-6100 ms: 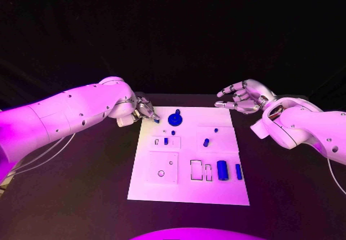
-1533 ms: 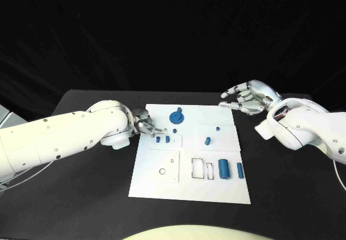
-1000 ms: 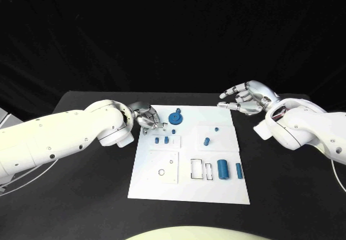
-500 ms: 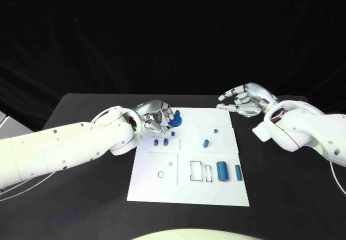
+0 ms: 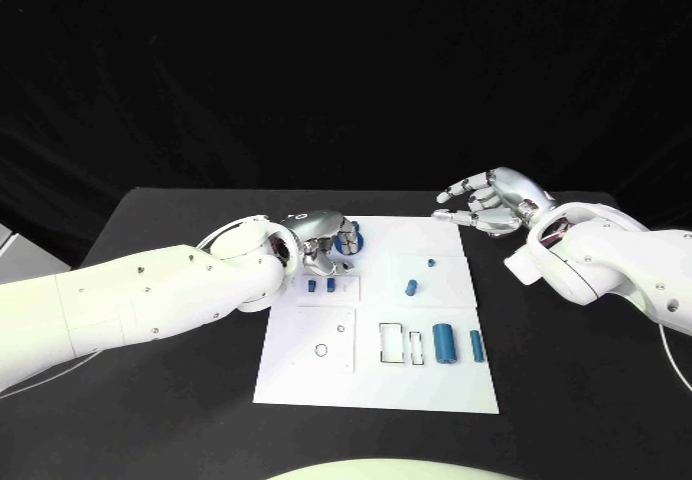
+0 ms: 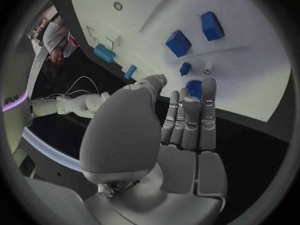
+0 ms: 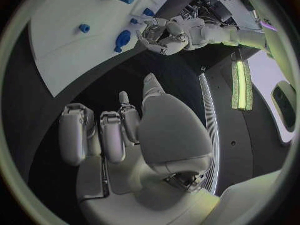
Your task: Assemble the parts on the task board
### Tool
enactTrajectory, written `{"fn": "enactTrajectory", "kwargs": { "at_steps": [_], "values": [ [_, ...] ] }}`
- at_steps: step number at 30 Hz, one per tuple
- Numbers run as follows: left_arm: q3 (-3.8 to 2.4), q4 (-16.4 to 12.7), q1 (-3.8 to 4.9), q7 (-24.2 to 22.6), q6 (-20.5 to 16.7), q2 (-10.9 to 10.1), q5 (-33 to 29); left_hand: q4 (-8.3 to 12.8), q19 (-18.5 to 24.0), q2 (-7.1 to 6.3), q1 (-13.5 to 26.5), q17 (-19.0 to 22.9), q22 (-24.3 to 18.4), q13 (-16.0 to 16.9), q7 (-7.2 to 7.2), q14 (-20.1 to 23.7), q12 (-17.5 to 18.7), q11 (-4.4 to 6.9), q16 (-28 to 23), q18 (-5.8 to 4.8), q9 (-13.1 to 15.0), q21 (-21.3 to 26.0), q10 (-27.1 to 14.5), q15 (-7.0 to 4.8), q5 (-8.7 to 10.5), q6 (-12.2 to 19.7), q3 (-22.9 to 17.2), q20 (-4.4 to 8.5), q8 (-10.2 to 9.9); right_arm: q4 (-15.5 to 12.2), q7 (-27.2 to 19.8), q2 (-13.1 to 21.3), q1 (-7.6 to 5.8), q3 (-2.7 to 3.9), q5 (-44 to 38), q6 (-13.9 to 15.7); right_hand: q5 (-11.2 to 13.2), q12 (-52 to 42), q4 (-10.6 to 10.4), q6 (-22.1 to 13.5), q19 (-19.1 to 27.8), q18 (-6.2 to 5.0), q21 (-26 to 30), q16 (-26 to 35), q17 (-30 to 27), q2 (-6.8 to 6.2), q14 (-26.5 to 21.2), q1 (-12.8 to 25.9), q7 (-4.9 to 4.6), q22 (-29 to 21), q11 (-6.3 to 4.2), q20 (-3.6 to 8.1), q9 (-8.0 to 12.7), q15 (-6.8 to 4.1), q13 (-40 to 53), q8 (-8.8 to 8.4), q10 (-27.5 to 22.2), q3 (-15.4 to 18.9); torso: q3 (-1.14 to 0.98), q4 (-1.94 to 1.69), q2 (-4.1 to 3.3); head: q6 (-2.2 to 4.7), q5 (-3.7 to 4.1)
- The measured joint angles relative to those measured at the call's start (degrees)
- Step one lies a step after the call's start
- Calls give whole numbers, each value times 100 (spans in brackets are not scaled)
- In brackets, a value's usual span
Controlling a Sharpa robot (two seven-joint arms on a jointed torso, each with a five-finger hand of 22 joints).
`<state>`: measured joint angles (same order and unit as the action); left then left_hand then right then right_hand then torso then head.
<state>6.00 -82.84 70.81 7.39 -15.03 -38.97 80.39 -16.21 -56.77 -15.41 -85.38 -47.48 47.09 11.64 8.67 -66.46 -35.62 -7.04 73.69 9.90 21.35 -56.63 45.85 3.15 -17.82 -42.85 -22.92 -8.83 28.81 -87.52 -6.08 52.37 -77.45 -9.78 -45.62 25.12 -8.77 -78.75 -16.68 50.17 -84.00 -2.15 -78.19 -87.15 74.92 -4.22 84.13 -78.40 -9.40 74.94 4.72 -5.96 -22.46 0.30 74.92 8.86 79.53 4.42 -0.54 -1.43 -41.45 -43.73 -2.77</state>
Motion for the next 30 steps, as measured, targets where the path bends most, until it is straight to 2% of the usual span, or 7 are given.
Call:
{"fn": "enactTrajectory", "kwargs": {
  "at_steps": [5, 16, 25, 30],
  "values": [
    [0, 49, -1, 139, 209, 76, 143, 0, -130, -20, -20, -141, 206, -46, -8, -123, 34, 15, 124, -2, -51, -185, 80, -18, 0, -68, 0, 12, -54, 0, 0, -2, 1, 0, 0, 0, 0, 0, 0, 0, 0, 0, 0, 0, 0, 0, 0, 0, 0, 0, 0, 0, 0, 0, 0, 0, 0, 0, -2, 0, 0, -7, 11],
    [-3, 175, -1, 401, 575, 185, 326, 0, -222, -20, -20, -240, 353, -69, -38, -203, 56, 28, 191, -2, -85, -300, 108, -17, 0, -141, 0, 22, -83, -1, 0, -3, 1, 0, -1, 0, 0, 0, 0, 0, 0, 0, 0, 0, -1, 0, 0, 0, 0, -1, 0, 0, 0, 0, 0, 0, 0, 0, -2, -6, 2, -23, 21],
    [-6, 260, -1, 464, 688, 263, 379, 56, -222, 55, -139, -167, 378, -95, -48, -203, 83, 28, 221, -2, -139, -341, 108, -17, 0, -213, -57, 22, -166, -1, 0, -11, 1, 1, -1, -3, 0, 0, 0, 0, 0, 0, 0, 0, -1, 0, 0, 0, 0, -2, 0, 0, 0, 0, 0, 0, 0, 0, 2, -5, 3, -30, 26],
    [-10, 275, 4, 478, 724, 271, 382, 64, -222, 101, -186, -185, 428, -110, -8, -203, 83, 7, 246, -2, -156, -366, 128, -17, 0, -253, -114, 22, -188, 0, 0, -11, 1, 1, -1, -4, 0, 0, 0, 0, 0, 0, 0, 0, -1, 0, 0, 0, 0, -2, 0, 0, 0, 0, 0, 0, 0, 0, 2, -3, 3, -33, 26]
  ]
}}
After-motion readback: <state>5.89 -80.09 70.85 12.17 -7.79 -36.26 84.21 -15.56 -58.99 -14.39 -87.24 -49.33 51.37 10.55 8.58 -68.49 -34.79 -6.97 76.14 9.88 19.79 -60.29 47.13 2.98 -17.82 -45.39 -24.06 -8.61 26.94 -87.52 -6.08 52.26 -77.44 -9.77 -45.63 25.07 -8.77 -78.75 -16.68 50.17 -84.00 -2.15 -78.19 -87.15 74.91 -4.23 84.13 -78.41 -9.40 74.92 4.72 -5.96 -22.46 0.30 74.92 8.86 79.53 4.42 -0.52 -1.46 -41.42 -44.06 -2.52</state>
